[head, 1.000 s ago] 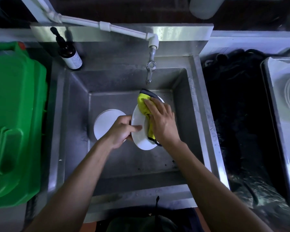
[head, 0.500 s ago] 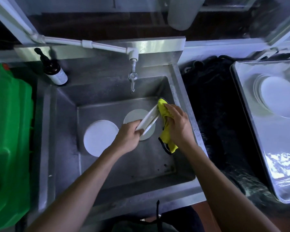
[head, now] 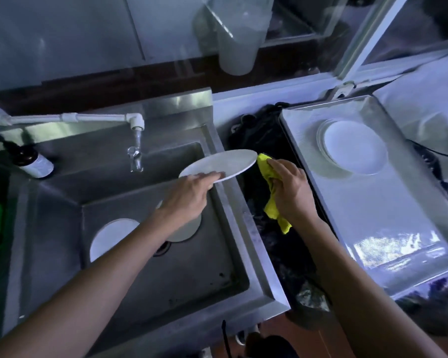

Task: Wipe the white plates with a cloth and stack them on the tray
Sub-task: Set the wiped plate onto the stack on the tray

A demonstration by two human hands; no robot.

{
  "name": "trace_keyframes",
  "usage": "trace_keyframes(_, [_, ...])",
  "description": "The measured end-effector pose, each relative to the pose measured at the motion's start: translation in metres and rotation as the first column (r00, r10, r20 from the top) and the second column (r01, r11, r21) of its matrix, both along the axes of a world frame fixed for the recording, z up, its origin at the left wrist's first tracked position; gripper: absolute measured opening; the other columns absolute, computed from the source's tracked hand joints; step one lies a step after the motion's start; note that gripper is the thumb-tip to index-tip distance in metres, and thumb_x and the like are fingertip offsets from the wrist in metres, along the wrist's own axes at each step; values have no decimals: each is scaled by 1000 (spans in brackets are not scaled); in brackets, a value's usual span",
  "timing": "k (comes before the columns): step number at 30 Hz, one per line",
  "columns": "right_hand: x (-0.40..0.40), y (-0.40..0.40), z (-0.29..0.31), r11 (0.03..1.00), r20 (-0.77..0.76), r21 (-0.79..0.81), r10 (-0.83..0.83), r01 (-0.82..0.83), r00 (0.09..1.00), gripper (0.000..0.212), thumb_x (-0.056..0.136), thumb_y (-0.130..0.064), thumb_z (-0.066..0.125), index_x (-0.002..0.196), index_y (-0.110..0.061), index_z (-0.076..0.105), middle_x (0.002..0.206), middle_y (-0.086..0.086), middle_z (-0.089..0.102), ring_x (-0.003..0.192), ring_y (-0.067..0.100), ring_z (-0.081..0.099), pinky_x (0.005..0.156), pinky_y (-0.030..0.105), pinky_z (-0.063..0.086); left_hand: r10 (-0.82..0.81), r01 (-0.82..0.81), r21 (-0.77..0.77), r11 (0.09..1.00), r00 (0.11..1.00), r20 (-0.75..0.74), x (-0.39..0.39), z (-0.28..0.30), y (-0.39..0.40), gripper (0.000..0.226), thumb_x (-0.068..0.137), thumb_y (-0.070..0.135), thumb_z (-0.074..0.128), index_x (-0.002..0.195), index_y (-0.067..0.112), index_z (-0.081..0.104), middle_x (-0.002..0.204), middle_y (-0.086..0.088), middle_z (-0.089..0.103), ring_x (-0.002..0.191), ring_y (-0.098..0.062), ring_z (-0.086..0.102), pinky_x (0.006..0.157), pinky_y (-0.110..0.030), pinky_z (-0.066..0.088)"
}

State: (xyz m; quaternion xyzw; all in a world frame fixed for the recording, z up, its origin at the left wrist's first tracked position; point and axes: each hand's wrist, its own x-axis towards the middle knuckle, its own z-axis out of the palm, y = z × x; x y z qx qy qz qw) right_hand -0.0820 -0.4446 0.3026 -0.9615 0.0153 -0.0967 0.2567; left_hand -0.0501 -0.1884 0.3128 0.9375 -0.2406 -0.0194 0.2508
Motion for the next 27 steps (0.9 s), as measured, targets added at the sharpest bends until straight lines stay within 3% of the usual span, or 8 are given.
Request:
trace_keyframes(3, [-5,-40,9,999,17,22,-48,48,999,54,91,2,50,140,-19,56,137,5,58,110,41,53,92,51,46,-37,32,48,998,995,93,8,14,-45,54,89,-12,57,132,19,68,126,-2,72,107,-29,70,74,-37,56])
trace_keyframes(7, [-14,-94,18,993,43,29,-118,117,992,55,89,1,52,139,-20,58,133,4,60,107,40,54,89,50,49,-125,104,133,986,980,157,20,27,-106,54,92,-9,52,137,18,63,136,-7,66,120,-35,64,95,-45,53])
trace_keyframes(15, [-44,-201,12,968,41,56,-245,243,969,55,90,0,50,139,-25,57,126,0,62,103,36,51,83,46,49,-225,178,212,961,948,226,43,29,-229,63,88,-10,42,140,20,60,143,-6,61,131,-36,57,105,-45,45])
trace_keyframes(22, [-62,-256,-5,939,-4,43,-341,341,940,52,94,-6,48,140,-29,54,135,0,58,107,36,50,86,49,49,-317,242,332,912,928,194,60,13,-322,65,93,-6,41,149,26,48,154,2,49,142,-25,46,113,-39,33])
trace_keyframes(27, [-66,-279,-16,919,-61,48,-389,392,919,56,94,-4,52,143,-32,52,140,-3,55,112,34,50,88,48,49,-357,271,402,874,921,155,66,-7,-370,66,93,-5,42,150,28,45,155,3,48,141,-21,45,111,-40,34])
